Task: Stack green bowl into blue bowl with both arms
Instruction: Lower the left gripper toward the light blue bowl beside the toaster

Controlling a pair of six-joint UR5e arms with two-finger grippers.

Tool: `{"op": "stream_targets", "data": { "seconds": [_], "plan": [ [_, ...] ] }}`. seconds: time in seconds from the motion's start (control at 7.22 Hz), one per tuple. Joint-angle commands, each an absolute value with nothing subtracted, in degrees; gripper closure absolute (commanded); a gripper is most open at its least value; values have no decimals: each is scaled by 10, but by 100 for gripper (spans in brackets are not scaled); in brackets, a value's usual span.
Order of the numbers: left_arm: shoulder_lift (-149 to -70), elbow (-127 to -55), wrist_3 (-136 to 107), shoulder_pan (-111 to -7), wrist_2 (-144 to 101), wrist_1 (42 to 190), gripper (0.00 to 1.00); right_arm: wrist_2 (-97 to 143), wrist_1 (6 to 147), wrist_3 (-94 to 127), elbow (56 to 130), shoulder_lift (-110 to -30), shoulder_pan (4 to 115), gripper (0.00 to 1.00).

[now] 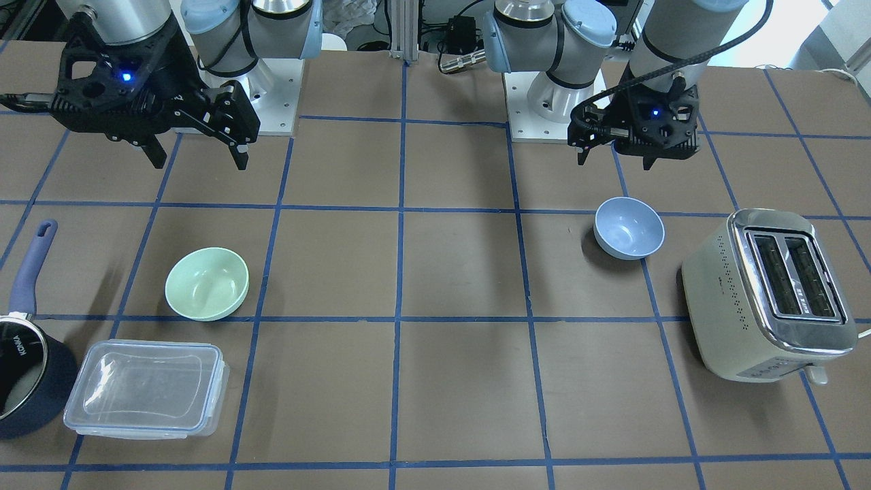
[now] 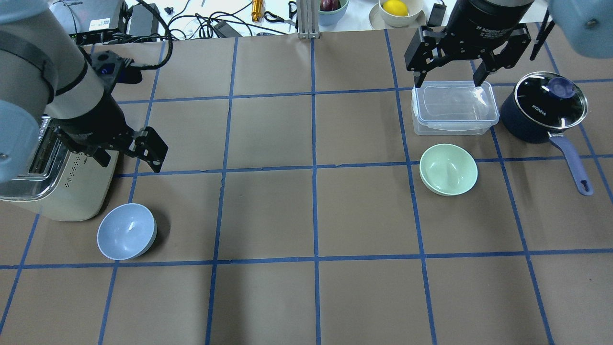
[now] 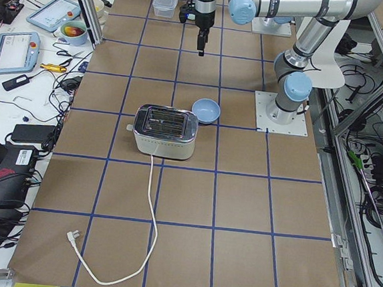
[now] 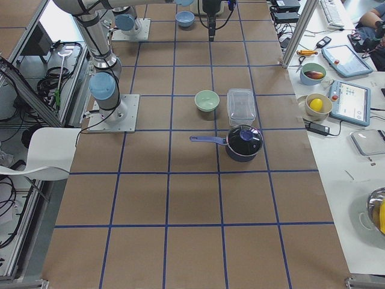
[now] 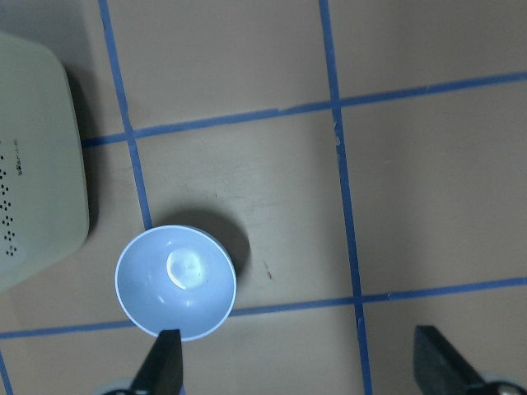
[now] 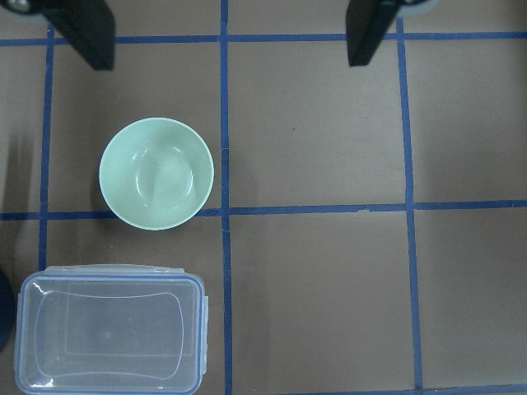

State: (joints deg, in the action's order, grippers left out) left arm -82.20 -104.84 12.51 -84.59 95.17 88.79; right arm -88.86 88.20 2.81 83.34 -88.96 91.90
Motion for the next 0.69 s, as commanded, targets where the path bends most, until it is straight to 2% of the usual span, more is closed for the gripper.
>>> {"op": "stream_targets", "data": {
  "seconds": [0.0,0.28,0.55],
  "plan": [
    [-813,-1170,132,-835,954,811,0,-889,882,28,833,-889,919,0],
    [-824,-1280,176,-756,952,674,0,-889,881,28,834,-890,919,0],
    [-832,-1340,215,-732,952,588,0,-890,880,28,834,-889,918,0]
  ]
}}
